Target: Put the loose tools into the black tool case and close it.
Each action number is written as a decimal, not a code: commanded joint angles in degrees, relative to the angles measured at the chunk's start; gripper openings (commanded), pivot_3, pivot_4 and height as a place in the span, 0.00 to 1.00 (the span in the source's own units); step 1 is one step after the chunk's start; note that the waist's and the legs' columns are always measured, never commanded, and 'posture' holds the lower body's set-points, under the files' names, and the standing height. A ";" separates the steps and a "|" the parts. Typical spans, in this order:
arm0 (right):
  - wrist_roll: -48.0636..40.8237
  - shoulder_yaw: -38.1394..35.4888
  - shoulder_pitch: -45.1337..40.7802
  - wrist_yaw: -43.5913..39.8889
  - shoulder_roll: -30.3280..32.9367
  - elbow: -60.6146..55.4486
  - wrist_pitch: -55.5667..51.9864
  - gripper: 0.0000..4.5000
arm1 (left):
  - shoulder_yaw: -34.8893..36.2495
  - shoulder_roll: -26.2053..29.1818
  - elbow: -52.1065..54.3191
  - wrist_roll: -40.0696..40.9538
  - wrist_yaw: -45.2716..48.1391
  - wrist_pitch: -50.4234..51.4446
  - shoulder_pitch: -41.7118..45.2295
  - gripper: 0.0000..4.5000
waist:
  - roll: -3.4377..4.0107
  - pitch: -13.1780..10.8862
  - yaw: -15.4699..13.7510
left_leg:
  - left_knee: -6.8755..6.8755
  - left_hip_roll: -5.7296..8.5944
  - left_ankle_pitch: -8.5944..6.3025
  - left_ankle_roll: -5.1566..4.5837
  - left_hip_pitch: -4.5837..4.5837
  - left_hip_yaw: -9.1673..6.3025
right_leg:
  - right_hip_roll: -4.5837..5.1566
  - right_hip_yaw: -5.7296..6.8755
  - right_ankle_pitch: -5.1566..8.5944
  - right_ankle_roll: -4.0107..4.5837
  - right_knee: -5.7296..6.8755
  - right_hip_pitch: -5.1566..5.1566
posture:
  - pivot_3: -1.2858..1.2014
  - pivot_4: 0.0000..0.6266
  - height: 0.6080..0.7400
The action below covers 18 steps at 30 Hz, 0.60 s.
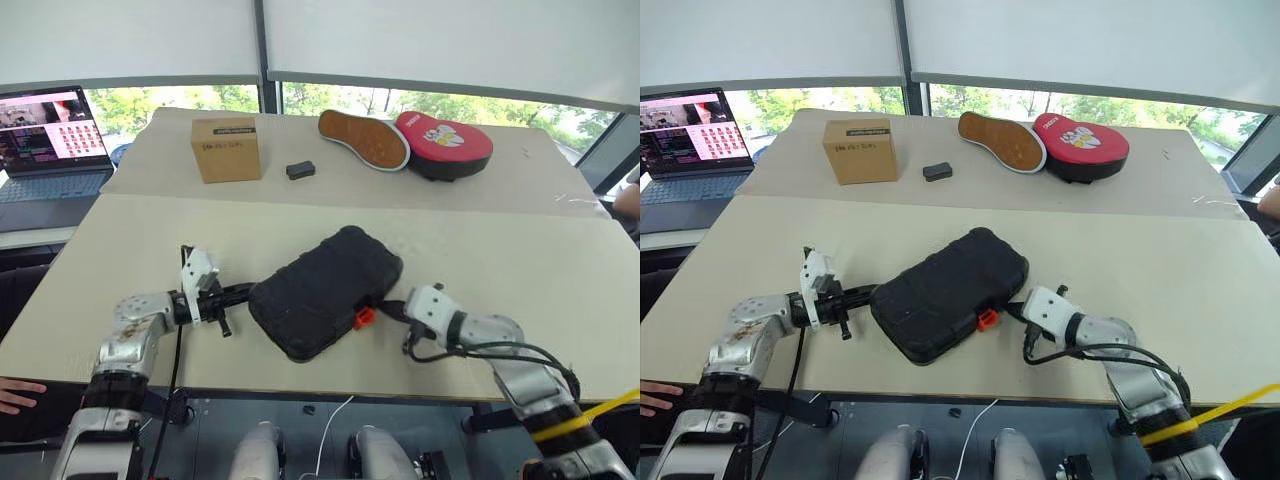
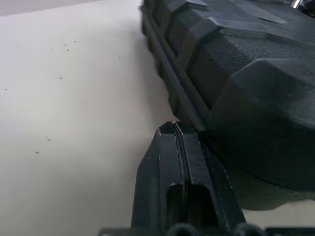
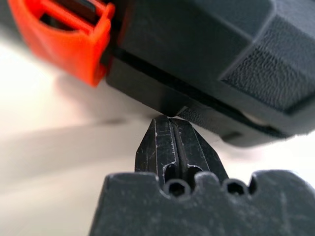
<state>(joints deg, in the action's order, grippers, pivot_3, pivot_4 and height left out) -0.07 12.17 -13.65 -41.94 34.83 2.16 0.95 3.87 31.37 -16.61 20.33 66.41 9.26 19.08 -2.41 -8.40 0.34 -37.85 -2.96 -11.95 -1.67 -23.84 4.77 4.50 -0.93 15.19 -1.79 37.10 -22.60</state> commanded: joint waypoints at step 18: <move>-7.37 -5.18 15.26 -2.66 0.64 -16.90 -8.76 0.00 | -13.38 -0.40 9.88 -0.72 2.64 10.71 16.56 0.00 | 0.06 -0.01 -0.10 | 0.01 0.04 0.00 0.00 -0.01 0.14 | -0.11 0.00 0.02 -0.02 -0.08 0.08 | 0.52 0.24 1.00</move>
<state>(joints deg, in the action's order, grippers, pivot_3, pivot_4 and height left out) -7.00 6.17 1.29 -44.73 35.91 -12.35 -6.51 -8.35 31.66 -5.91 21.38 69.98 21.32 34.12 -2.35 -8.41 0.24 -37.83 -2.93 -11.95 -1.67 -23.85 4.90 4.37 -0.93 15.21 -1.80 37.04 -22.54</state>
